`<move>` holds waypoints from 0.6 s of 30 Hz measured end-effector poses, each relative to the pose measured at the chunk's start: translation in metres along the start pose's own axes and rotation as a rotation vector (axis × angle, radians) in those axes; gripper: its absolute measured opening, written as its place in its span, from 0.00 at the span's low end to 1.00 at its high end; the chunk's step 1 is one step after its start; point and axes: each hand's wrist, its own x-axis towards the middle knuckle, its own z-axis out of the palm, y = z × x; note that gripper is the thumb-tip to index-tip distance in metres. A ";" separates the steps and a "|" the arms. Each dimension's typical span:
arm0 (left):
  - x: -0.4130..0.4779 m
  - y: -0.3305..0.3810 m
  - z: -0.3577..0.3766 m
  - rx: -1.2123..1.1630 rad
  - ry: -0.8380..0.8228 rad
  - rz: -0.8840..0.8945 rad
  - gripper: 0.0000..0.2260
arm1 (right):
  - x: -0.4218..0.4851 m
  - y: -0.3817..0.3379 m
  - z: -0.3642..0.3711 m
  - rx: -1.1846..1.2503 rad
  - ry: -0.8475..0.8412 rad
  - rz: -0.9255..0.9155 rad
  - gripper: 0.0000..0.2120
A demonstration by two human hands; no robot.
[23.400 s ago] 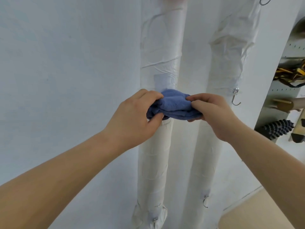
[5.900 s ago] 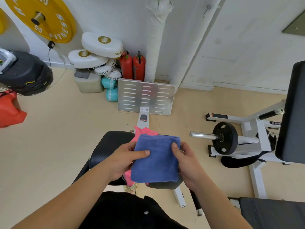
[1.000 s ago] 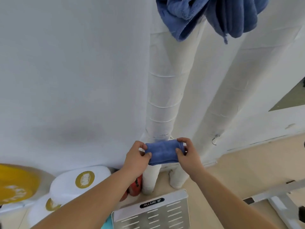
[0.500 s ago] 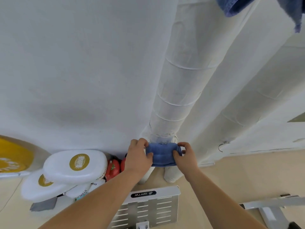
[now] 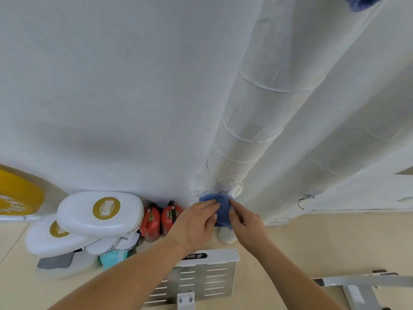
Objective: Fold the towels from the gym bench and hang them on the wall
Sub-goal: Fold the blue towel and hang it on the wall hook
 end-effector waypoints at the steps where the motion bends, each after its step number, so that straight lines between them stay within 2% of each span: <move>1: -0.001 0.001 -0.001 -0.050 -0.035 -0.059 0.18 | -0.002 -0.003 0.001 0.062 -0.057 0.049 0.21; 5: -0.008 -0.004 0.004 -0.183 -0.112 -0.141 0.20 | 0.000 -0.005 0.005 0.193 -0.106 0.109 0.22; 12: -0.012 -0.005 0.013 -0.303 -0.090 -0.306 0.18 | 0.010 -0.007 0.004 0.079 -0.131 0.116 0.21; 16: -0.007 0.004 0.007 -0.188 -0.143 -0.267 0.17 | 0.010 -0.010 0.004 0.051 -0.133 0.127 0.21; 18: -0.006 0.007 0.002 -0.142 -0.179 -0.245 0.11 | 0.005 -0.013 0.004 0.060 -0.134 0.131 0.20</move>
